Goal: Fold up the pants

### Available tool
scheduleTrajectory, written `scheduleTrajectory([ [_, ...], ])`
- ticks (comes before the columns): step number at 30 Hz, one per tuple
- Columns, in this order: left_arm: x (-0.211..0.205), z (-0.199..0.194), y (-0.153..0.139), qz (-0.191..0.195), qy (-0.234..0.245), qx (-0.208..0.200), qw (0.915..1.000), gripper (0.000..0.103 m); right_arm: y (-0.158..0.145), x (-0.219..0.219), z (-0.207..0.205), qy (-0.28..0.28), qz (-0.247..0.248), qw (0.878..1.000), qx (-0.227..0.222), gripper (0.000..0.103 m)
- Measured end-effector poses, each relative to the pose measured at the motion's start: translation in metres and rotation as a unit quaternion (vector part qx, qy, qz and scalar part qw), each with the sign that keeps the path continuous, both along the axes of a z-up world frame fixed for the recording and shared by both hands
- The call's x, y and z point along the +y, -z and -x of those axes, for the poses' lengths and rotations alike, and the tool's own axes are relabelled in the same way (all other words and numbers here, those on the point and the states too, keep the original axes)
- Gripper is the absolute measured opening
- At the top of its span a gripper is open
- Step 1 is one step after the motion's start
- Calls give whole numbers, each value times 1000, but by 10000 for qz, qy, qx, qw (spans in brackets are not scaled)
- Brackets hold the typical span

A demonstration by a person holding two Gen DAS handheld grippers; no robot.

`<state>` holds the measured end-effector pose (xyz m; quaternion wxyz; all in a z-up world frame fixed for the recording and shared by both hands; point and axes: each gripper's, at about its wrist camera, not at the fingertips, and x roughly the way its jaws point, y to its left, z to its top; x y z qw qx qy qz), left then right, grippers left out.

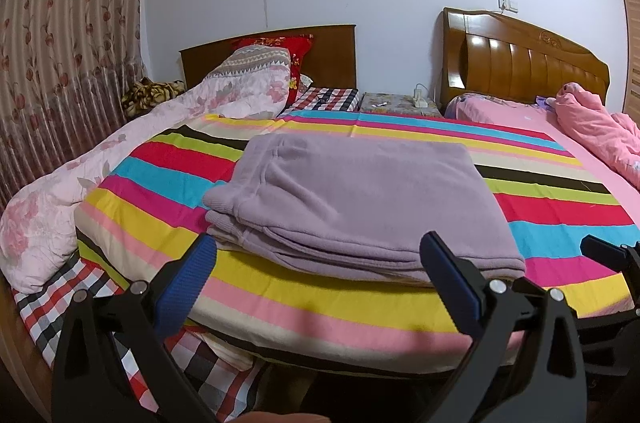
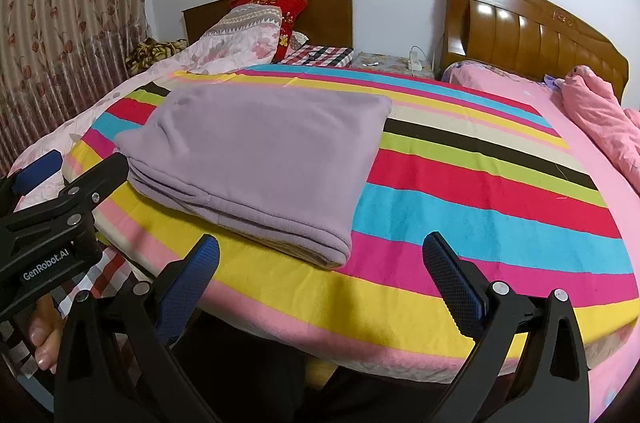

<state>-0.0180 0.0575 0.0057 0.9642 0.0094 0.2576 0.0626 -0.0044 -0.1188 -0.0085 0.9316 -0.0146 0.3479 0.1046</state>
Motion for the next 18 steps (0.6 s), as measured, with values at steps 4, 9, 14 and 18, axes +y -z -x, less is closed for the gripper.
scheduleTrajectory([
  [4,0,0,0,4,-9,3,10000,101,1,0,-1,-13,-5,10000,23,98],
  [9,1,0,2,15,-9,29,10000,102,3,1,-2,-27,1,10000,43,98],
  [14,2,0,3,34,-15,58,10000,101,4,1,-2,-35,-1,10000,55,98],
  [18,2,0,3,40,-21,66,10000,102,4,1,-2,-32,-1,10000,54,98],
])
